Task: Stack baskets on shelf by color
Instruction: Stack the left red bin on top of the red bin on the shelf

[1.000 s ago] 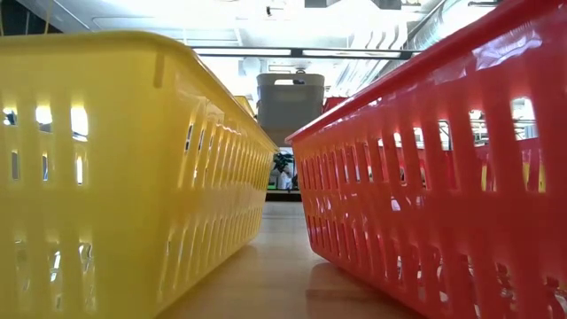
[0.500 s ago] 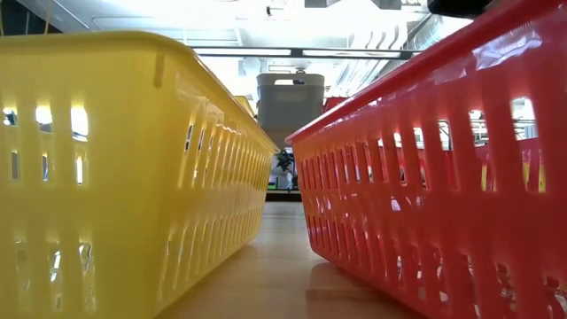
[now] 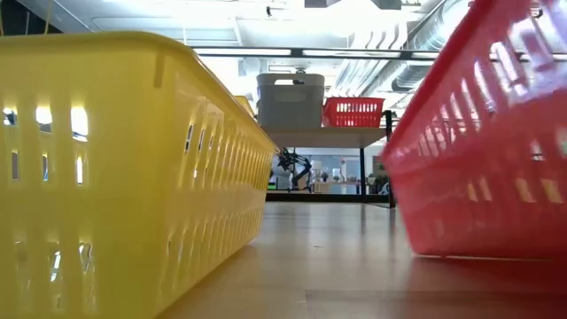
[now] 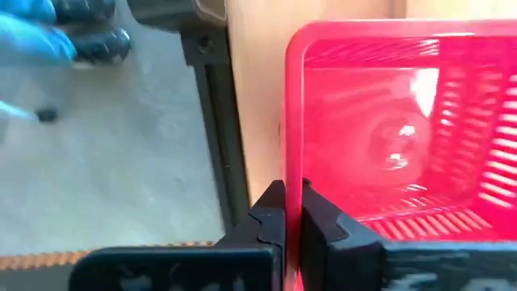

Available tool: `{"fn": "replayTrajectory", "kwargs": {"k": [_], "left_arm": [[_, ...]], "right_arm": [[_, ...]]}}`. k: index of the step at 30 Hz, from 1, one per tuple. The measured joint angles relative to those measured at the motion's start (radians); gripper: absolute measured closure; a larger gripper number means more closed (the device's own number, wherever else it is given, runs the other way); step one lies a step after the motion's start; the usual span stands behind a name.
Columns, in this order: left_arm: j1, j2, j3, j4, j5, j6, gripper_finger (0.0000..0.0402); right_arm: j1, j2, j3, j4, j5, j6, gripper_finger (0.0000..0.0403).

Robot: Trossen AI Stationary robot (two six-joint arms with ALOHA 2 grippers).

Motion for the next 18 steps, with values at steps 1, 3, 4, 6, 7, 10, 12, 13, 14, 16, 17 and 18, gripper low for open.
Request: {"fn": "replayTrajectory", "kwargs": {"k": [1, 3, 4, 6, 7, 10, 12, 13, 14, 16, 17, 18], "left_arm": [[0.000, -0.001, 0.000, 0.000, 0.000, 0.000, 0.0298], [0.000, 0.002, 0.000, 0.000, 0.000, 0.001, 0.0298], [0.000, 0.006, 0.000, 0.000, 0.000, 0.000, 0.0298], [0.000, 0.010, 0.000, -0.002, 0.000, 0.000, 0.0298], [0.000, 0.009, 0.000, -0.003, 0.000, 0.000, 0.0298], [0.000, 0.008, 0.000, -0.003, 0.000, 0.000, 0.0298], [0.000, 0.008, 0.000, -0.003, 0.000, 0.000, 0.0298], [0.000, 0.008, 0.000, -0.003, 0.000, 0.001, 0.0298], [0.000, 0.008, 0.000, -0.003, 0.000, 0.001, 0.0298], [0.000, 0.008, 0.000, -0.004, 0.000, 0.000, 0.0298], [0.000, 0.008, 0.000, -0.004, 0.000, 0.000, 0.0298], [0.000, 0.008, 0.000, -0.004, 0.000, 0.001, 0.0298]], "right_arm": [[0.001, -0.010, 0.000, 0.000, 0.008, 0.028, 0.0401], [0.003, -0.037, 0.000, 0.001, 0.038, 0.075, 0.0402], [0.004, -0.053, 0.000, 0.000, 0.057, 0.094, 0.0402], [0.004, -0.089, 0.000, 0.001, 0.092, 0.118, 0.0402], [0.004, -0.103, 0.000, 0.001, 0.114, 0.123, 0.0402], [0.000, -0.148, 0.000, -0.013, 0.185, 0.142, 0.0403], [-0.006, -0.180, 0.000, -0.015, 0.232, 0.142, 0.0403], [-0.011, -0.196, 0.000, -0.018, 0.255, 0.142, 0.0403], [-0.018, -0.209, 0.000, -0.026, 0.280, 0.141, 0.0403], [-0.034, -0.232, 0.000, -0.043, 0.322, 0.127, 0.0403], [-0.044, -0.243, 0.000, -0.052, 0.340, 0.116, 0.0403], [-0.054, -0.255, 0.000, -0.063, 0.356, 0.108, 0.0403]]}}
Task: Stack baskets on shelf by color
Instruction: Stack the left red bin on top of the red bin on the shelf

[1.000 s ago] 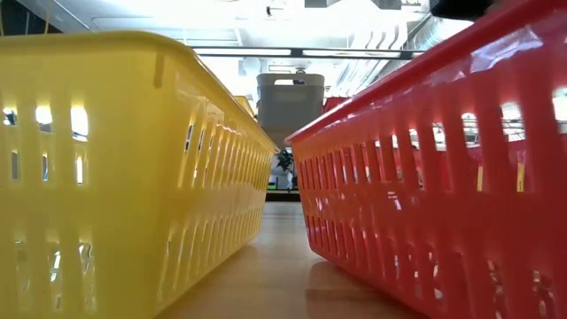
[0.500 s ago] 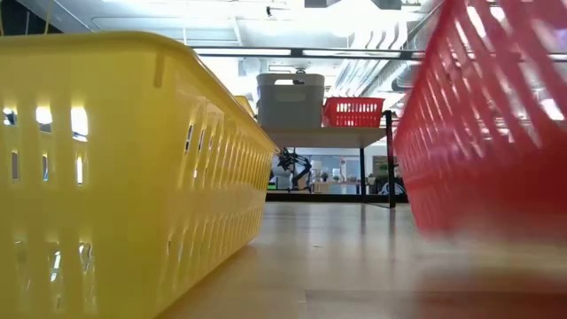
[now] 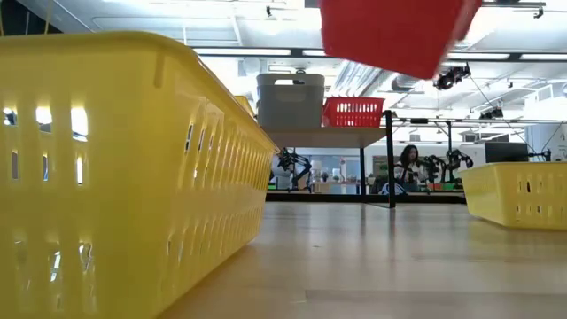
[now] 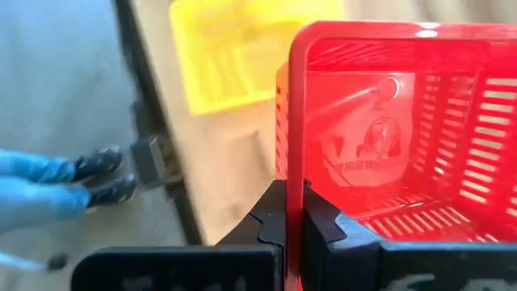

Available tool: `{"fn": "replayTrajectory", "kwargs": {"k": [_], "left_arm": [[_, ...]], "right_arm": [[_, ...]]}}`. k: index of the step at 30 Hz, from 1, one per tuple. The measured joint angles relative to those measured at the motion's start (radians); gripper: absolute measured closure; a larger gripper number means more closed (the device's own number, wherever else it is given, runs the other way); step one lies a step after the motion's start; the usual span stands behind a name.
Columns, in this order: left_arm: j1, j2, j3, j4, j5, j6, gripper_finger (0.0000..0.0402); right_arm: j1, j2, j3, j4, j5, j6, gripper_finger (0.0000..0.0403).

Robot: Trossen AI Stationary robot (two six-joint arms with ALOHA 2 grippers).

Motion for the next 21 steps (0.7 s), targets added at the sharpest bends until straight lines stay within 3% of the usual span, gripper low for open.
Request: {"fn": "replayTrajectory", "kwargs": {"k": [11, 21], "left_arm": [[0.000, 0.000, 0.000, 0.000, 0.000, 0.009, 0.0298], [0.000, 0.000, 0.000, -0.034, 0.000, 0.016, 0.0298]], "right_arm": [[-0.162, -0.139, 0.000, -0.172, 0.157, -0.199, 0.0403], [-0.402, -0.288, 0.001, -0.170, 0.233, -0.576, 0.0403]]}}
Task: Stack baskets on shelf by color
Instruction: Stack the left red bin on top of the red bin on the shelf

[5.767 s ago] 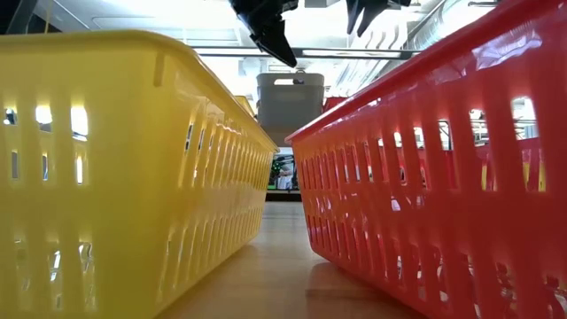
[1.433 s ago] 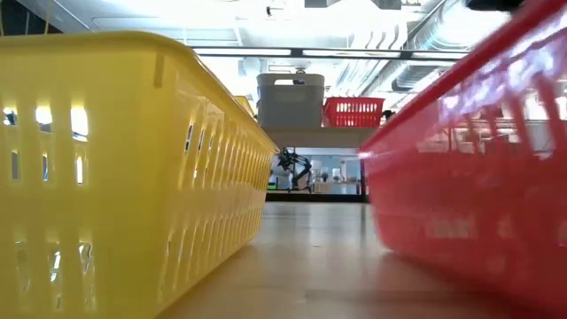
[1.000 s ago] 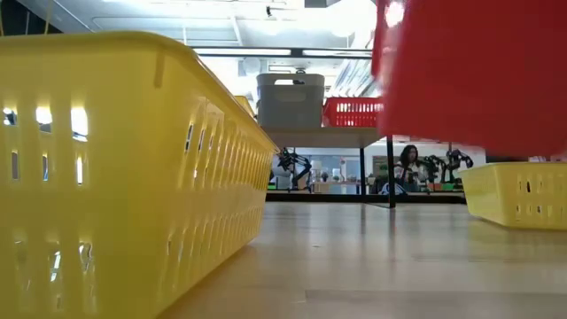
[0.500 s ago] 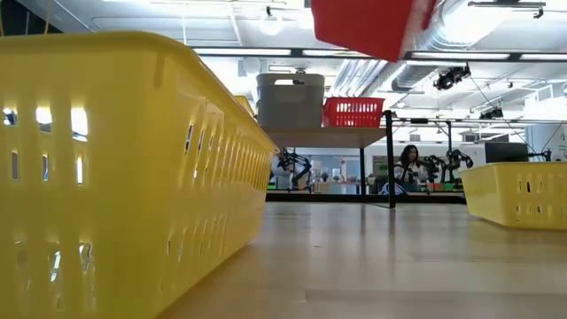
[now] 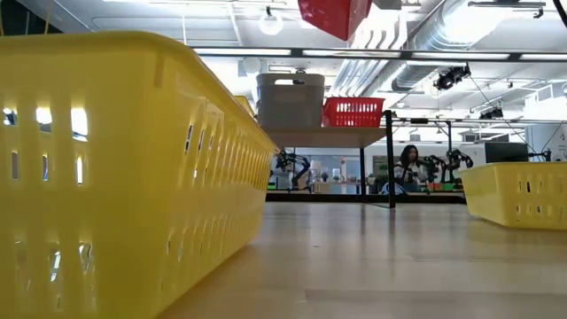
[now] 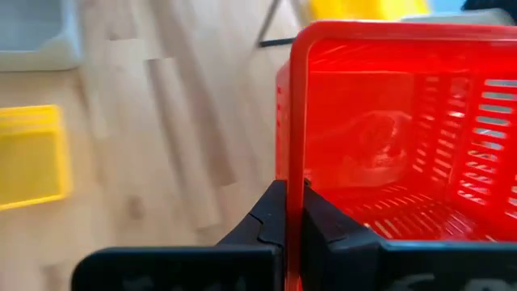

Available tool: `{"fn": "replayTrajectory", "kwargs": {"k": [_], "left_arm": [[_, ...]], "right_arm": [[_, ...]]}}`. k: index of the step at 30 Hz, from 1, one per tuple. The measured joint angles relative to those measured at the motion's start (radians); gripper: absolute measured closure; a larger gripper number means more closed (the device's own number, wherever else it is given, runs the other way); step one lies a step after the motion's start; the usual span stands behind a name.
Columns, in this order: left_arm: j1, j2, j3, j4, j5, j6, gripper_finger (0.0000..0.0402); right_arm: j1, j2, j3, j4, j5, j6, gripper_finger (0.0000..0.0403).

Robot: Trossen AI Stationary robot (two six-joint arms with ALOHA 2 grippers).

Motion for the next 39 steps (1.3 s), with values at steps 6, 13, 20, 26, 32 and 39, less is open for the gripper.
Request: {"fn": "replayTrajectory", "kwargs": {"k": [6, 13, 20, 26, 32, 39], "left_arm": [[0.000, 0.000, 0.000, -0.001, 0.000, -0.001, 0.0298], [0.000, 0.000, 0.000, -0.001, 0.000, -0.035, 0.0298], [0.000, 0.000, 0.000, -0.001, -0.007, -0.080, 0.0298], [0.000, 0.000, 0.000, -0.001, -0.057, -0.095, 0.0298], [0.019, 0.000, 0.000, -0.001, -0.081, -0.091, 0.0298], [0.049, 0.000, 0.000, -0.001, -0.083, -0.061, 0.0298]], "right_arm": [[-0.162, -0.074, 0.000, 0.000, 0.002, -0.233, 0.0403], [-0.350, -0.113, 0.000, 0.000, -0.021, -0.498, 0.0403], [-0.537, -0.096, 0.000, 0.000, -0.190, -0.660, 0.0403], [-0.639, -0.087, -0.021, 0.000, -0.265, -0.716, 0.0403], [-0.669, -0.082, -0.155, -0.001, -0.304, -0.731, 0.0403], [-0.640, -0.082, -0.270, 0.000, -0.340, -0.727, 0.0403]]}}
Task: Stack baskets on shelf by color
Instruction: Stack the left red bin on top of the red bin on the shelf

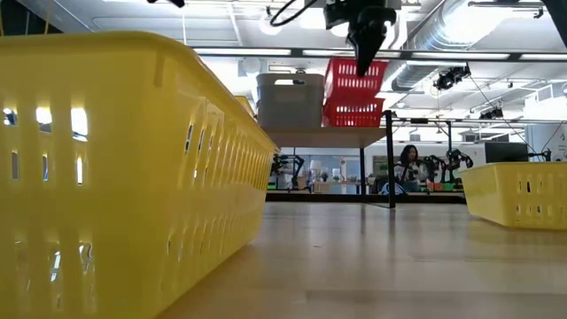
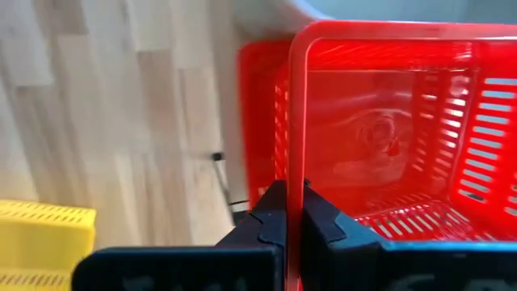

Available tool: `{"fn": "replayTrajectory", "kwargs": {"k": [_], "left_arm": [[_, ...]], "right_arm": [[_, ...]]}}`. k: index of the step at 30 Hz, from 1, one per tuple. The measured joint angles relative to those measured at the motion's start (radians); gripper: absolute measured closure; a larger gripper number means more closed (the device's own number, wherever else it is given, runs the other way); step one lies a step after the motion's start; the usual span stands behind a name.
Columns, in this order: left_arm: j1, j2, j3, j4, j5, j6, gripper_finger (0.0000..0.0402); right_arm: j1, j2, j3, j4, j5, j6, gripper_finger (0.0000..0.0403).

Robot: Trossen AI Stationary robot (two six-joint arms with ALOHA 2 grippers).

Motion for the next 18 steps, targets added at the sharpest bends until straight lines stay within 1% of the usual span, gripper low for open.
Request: {"fn": "replayTrajectory", "kwargs": {"k": [5, 18], "left_arm": [[0.016, 0.000, 0.000, 0.001, 0.000, 0.003, 0.0298], [0.020, 0.000, 0.000, 0.001, 0.001, 0.001, 0.0298]], "right_arm": [[0.007, 0.000, -0.033, 0.001, -0.039, 0.000, 0.0403], [0.007, 0.000, -0.034, 0.023, -0.062, -0.024, 0.0403]]}}
